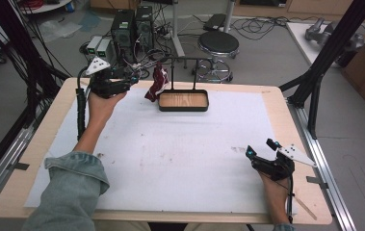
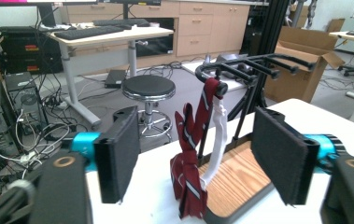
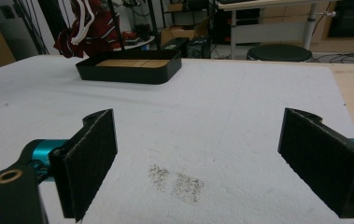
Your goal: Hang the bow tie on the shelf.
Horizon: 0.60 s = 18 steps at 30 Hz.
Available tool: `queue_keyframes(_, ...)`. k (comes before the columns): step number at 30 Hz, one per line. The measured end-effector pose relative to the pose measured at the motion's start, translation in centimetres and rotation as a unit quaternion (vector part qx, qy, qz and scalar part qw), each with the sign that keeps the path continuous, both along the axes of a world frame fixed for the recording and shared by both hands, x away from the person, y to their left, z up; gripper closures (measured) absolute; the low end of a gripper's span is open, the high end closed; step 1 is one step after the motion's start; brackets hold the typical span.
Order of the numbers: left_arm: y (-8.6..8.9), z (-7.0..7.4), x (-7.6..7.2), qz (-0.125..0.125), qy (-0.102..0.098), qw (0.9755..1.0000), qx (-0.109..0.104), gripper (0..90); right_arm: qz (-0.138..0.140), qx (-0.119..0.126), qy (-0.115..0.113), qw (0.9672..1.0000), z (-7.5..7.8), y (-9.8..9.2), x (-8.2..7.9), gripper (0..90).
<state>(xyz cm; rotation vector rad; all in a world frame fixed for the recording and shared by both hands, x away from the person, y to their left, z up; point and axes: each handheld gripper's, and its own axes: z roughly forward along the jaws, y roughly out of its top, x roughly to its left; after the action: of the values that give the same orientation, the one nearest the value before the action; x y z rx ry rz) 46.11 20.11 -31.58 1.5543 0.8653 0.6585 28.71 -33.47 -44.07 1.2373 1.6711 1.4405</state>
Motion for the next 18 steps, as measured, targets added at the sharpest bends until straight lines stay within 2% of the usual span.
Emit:
queue_keyframes(7, 1.7, 0.0, -2.8, 0.000, -0.010, 0.9999, 0.000, 30.7, -0.003, -0.001, 0.000, 1.0000, 0.0, 0.0, 0.0, 10.8)
queue_keyframes(15, 4.1, -0.1, -6.5, 0.010, -0.018, 0.9997, -0.010, 27.7, -0.005, -0.003, -0.002, 1.0000, 0.0, 0.0, 0.0, 10.8)
queue_keyframes(18, 4.8, -0.4, -8.0, 0.015, -0.023, 0.9996, -0.007, 26.9, -0.006, -0.005, -0.003, 1.0000, 0.0, 0.0, 0.0, 10.8)
